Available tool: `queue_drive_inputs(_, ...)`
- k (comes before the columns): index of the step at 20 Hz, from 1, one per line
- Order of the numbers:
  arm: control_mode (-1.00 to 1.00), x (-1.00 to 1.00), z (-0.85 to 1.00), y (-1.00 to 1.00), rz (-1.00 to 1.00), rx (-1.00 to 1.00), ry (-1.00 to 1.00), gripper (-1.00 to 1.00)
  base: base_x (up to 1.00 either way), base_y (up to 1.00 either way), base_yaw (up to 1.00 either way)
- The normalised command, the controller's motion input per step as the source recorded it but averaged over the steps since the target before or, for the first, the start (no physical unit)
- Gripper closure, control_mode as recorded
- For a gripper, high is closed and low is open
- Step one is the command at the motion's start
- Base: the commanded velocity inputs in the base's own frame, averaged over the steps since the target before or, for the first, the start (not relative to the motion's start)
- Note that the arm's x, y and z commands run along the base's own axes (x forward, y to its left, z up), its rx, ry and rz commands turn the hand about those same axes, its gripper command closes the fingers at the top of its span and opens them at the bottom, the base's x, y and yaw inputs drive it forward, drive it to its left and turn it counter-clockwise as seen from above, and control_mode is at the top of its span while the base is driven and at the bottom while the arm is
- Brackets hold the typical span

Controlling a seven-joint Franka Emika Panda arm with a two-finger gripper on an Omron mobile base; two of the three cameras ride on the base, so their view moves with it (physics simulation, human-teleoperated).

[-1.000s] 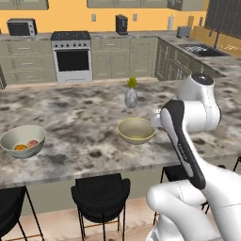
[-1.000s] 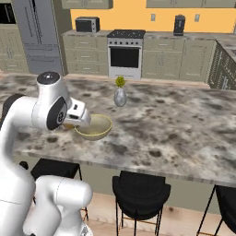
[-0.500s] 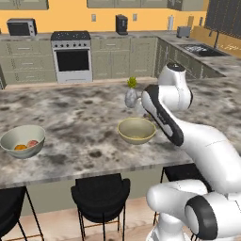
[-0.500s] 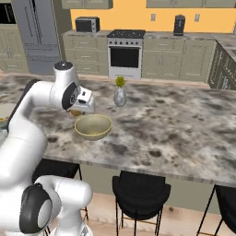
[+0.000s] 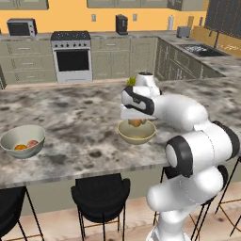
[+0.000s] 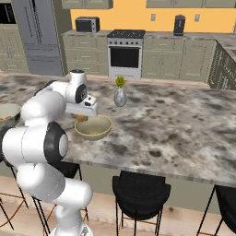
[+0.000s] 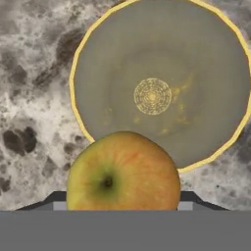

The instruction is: Take the fruits from the plate on the dining counter and place two fruits in each bowl.

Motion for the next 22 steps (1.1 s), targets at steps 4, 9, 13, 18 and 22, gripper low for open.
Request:
queue_drive_inputs(4,-1.00,0.85,-0.29,-0.02,0.00,0.00,0.11,1.00,0.00,0.00,0.00)
queue_drive_inputs(9,-1.00,0.33,0.12,-0.02,0.00,-0.02,0.18,1.00,0.00,0.00,0.00)
queue_drive_inputs(13,-1.00,-0.66,-0.10,-0.13,0.00,0.00,-0.11,1.00,0.00,0.00,0.00)
queue_drive_inputs(18,-1.00,-0.31,-0.11,-0.07,0.00,-0.04,-0.16,1.00,0.00,0.00,0.00)
queue_drive_inputs(22,-1.00,0.36,-0.44,0.00,-0.01,-0.06,-0.04,1.00,0.00,0.00,0.00)
